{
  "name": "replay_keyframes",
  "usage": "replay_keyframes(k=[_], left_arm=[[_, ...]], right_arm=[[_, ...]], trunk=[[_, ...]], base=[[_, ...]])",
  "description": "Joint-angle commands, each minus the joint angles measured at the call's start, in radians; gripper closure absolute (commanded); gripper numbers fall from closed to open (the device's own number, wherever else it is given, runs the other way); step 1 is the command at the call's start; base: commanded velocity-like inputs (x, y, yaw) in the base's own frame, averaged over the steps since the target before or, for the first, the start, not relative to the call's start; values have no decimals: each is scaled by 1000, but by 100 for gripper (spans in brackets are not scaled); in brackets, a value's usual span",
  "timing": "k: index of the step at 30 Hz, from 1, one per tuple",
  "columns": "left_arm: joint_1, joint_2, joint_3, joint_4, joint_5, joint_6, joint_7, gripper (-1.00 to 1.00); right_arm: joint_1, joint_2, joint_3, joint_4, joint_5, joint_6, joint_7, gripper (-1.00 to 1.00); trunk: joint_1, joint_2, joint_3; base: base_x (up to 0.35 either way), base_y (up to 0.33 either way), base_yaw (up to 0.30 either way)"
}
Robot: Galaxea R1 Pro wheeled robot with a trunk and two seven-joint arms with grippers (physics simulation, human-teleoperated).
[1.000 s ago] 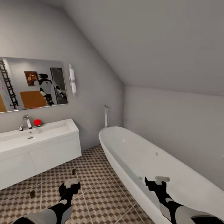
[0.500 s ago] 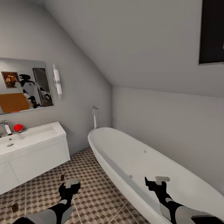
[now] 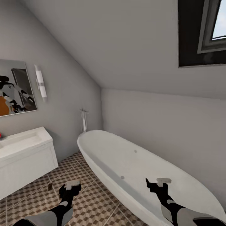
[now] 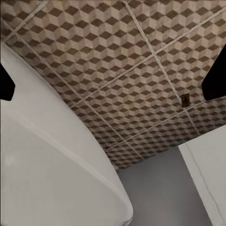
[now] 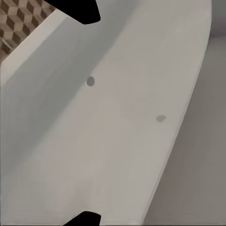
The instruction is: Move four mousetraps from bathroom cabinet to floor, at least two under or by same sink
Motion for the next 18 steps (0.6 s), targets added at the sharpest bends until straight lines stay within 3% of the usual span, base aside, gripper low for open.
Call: replay_keyframes(k=[1, 18], left_arm=[[-1, -1, -9, 2, 4, -4, 4, -100], [-1, -1, -9, 2, 6, -5, 3, -100]], right_arm=[[-1, 0, 6, 4, -10, -6, 3, -100], [-1, 0, 6, 4, -10, -6, 3, -100]], trunk=[[0, -1, 0], [0, -1, 10]], base=[[0, 0, -259], [0, 0, -259]])
